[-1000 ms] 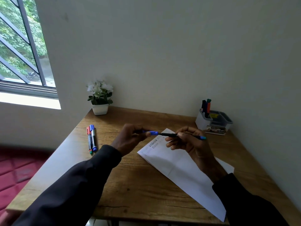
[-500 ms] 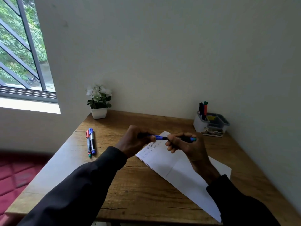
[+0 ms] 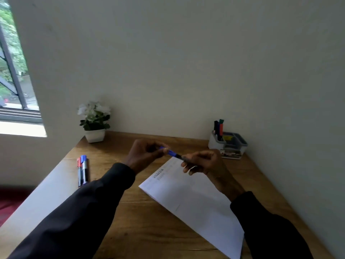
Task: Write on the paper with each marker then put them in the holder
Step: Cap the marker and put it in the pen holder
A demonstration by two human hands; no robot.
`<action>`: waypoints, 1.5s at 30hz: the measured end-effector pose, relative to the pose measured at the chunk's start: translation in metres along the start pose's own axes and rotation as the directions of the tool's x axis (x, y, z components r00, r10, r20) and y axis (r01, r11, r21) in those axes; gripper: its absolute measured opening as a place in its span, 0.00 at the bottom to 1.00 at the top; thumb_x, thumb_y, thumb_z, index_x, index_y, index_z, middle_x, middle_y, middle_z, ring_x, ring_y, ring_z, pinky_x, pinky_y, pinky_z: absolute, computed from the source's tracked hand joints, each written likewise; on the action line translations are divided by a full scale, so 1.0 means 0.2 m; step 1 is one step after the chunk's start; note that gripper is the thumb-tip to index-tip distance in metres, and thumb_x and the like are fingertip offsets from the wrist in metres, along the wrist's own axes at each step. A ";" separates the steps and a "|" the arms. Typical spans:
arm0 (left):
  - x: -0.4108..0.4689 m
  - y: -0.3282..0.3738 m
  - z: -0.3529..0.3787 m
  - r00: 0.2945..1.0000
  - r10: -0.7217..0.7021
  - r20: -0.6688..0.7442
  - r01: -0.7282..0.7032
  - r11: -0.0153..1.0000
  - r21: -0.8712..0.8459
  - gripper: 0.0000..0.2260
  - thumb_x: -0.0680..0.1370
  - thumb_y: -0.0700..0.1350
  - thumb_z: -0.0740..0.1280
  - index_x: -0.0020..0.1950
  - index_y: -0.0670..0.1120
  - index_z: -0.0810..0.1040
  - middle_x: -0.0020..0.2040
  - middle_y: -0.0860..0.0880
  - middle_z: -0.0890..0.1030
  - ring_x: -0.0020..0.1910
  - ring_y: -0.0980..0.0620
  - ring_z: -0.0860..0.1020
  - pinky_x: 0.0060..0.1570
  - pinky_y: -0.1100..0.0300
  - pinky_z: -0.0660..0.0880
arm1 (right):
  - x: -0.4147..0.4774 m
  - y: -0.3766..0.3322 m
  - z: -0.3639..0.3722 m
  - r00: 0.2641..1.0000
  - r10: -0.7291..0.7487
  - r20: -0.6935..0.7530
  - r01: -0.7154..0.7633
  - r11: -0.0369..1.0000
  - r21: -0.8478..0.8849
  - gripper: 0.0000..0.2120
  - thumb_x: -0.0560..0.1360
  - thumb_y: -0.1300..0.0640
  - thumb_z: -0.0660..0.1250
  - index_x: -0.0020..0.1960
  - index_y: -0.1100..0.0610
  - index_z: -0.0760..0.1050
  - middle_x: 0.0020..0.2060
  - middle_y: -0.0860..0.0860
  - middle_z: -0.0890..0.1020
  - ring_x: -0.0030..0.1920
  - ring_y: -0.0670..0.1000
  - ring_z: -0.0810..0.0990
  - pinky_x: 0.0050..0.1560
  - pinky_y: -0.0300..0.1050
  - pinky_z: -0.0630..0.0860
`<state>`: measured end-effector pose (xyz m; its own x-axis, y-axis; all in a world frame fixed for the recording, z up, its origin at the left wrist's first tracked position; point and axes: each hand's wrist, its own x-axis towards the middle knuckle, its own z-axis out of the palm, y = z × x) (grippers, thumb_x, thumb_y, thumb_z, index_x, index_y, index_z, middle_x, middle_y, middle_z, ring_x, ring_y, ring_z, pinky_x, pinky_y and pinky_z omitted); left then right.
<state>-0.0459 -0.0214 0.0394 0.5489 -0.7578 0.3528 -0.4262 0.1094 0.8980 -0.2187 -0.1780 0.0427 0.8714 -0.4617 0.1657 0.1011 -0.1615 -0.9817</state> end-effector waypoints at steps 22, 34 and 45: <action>0.20 -0.08 0.14 0.981 -0.120 -0.153 0.102 0.988 -0.119 0.08 0.76 0.42 0.71 0.53 0.44 0.84 0.44 0.54 0.86 0.44 0.61 0.83 0.39 0.74 0.75 | 0.53 -0.03 -0.84 0.711 -0.339 -0.616 -0.166 0.770 -0.616 0.08 0.71 0.59 0.79 0.46 0.63 0.85 0.38 0.55 0.86 0.35 0.47 0.84 0.40 0.39 0.83; 0.17 -0.12 0.08 0.980 -0.135 -0.145 0.124 0.989 -0.079 0.07 0.76 0.41 0.70 0.53 0.46 0.83 0.47 0.52 0.86 0.48 0.58 0.83 0.47 0.67 0.76 | 0.61 0.19 -0.80 0.808 -0.100 -0.581 -0.368 0.684 -0.630 0.13 0.70 0.56 0.80 0.48 0.64 0.86 0.43 0.57 0.87 0.40 0.52 0.84 0.38 0.43 0.79; 0.15 -0.12 0.03 0.977 -0.142 -0.160 0.133 0.989 -0.071 0.09 0.76 0.42 0.70 0.55 0.43 0.82 0.49 0.49 0.85 0.47 0.59 0.83 0.47 0.66 0.75 | 0.65 0.15 -0.75 0.729 -0.143 -0.670 -0.420 0.679 -0.602 0.17 0.70 0.50 0.79 0.45 0.65 0.83 0.39 0.58 0.85 0.38 0.54 0.84 0.26 0.34 0.63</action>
<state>-0.0234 -0.0517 0.0262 0.7122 -0.6525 0.2589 -0.2976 0.0533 0.9532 -0.1737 -0.3738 0.0481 0.2989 -0.8976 0.3239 -0.5865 -0.4405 -0.6796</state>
